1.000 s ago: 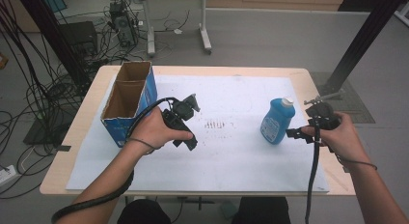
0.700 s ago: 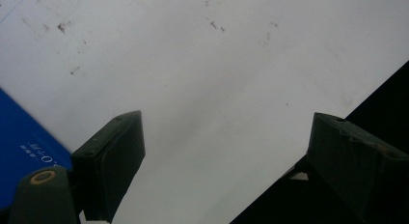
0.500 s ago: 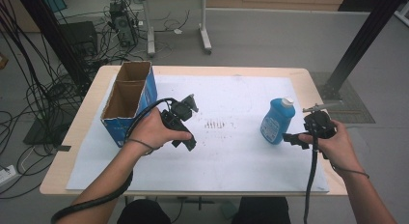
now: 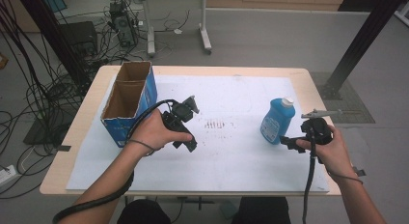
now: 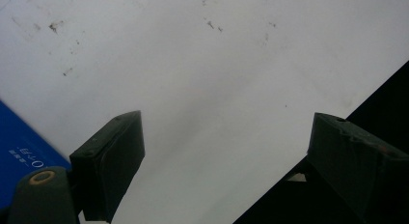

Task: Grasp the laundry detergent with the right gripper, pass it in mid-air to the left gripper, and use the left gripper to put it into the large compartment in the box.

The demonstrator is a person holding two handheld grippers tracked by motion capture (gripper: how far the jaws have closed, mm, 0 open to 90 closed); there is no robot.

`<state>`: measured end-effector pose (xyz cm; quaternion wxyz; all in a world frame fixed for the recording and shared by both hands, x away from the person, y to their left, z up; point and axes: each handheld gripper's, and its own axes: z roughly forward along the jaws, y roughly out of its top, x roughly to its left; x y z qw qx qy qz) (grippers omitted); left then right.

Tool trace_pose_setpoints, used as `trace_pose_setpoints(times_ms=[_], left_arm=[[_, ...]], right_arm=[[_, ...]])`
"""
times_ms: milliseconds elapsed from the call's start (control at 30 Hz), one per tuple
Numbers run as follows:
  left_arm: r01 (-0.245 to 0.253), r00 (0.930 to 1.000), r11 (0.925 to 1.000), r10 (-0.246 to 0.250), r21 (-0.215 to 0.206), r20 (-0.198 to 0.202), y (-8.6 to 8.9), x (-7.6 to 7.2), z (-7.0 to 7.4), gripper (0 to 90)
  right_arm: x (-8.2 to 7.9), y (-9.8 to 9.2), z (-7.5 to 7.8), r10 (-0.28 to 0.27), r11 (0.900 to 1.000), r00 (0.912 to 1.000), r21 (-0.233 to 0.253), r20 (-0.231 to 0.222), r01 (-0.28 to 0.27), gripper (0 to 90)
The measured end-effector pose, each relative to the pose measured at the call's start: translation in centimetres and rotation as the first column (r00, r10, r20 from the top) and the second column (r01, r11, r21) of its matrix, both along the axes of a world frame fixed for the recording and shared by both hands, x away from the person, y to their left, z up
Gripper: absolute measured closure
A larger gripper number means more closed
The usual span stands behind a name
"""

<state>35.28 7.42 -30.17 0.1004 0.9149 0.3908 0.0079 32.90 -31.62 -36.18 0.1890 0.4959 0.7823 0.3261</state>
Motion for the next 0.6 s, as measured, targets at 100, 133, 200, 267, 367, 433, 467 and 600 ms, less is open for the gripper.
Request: trace_pose_setpoints(times_ms=[100, 133, 200, 267, 367, 433, 467, 600], left_arm=[[0.0, 1.0, 1.0, 0.0, -0.007, 0.001, 0.0, 0.0, 0.0, 13.3], [-0.001, 1.0, 1.0, 0.001, -0.01, 0.0, 0.0, 0.0, 0.0, 13.2], [0.001, 1.0, 0.9999, -0.001, -0.01, 0.0, 0.1, 0.0, -0.1, 13.2], [-0.002, 1.0, 1.0, 0.002, -0.009, -0.001, 0.1, 0.0, -0.2, 13.2], [0.003, 1.0, 1.0, -0.003, -0.009, -0.004, 0.1, 0.1, -0.4, 13.2], [0.003, 1.0, 0.9999, -0.003, -0.013, -0.004, 0.0, 0.1, -0.4, 13.2], [0.01, 0.9999, 0.9999, -0.01, -0.013, -0.006, 0.0, 0.1, -0.4, 13.2], [0.011, 0.9999, 0.9998, -0.011, -0.016, -0.005, -0.1, 0.2, -0.6, 13.2]], right_arm=[[-0.1, 0.1, -0.3, 0.002, 1.0, 0.9999, 0.0, 0.015, -0.002, 5.3], [-0.1, 0.1, -0.4, 0.005, 1.0, 0.9998, 0.0, 0.018, -0.005, 5.3], [-0.2, 0.2, -0.8, 0.004, 1.0, 0.9996, 0.009, 0.03, -0.004, 5.3], [-0.3, 0.2, -1.1, 0.004, 1.0, 0.999, 0.017, 0.044, -0.005, 5.3], [-0.3, 0.3, -1.3, 0.009, 1.0, 0.9983, 0.025, 0.058, -0.011, 5.2], [-0.4, 0.3, -1.6, 0.01, 1.0, 0.9969, 0.029, 0.079, -0.012, 4.4], [-0.4, 0.4, -1.7, 0.011, 0.999, 0.9961, 0.029, 0.087, -0.014, 4.4], [-0.4, 0.5, -2.1, 0.01, 0.999, 0.9949, 0.03, 0.1, -0.013, 4.2]])
